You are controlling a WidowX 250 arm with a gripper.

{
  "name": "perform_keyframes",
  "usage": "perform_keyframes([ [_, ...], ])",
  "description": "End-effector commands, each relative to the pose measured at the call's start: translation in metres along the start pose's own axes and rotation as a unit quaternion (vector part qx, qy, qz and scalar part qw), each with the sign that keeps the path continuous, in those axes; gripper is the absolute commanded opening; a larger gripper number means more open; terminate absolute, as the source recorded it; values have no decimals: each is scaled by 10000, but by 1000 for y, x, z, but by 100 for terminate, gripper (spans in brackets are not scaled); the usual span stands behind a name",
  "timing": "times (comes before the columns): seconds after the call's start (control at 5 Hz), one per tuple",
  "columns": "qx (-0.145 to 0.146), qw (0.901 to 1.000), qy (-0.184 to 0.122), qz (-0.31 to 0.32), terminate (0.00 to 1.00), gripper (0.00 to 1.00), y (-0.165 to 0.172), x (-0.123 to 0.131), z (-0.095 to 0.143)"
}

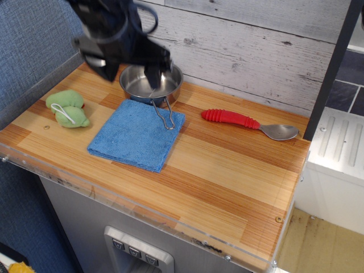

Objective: Move the towel close to the toy

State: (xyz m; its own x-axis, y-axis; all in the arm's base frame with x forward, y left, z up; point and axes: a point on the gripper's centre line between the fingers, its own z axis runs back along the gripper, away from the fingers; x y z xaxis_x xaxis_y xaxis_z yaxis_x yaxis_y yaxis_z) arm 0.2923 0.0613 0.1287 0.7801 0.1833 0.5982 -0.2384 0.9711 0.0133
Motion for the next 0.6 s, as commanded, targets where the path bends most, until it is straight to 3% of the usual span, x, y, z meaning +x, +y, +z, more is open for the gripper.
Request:
perform_keyframes([
  [0.0,-8,9999,-139,-42,0,100,1,-1,12],
  [0.2,-8,9999,-139,-42,0,100,1,-1,12],
  [0.4,-8,9999,-139,-42,100,100,1,-1,12],
])
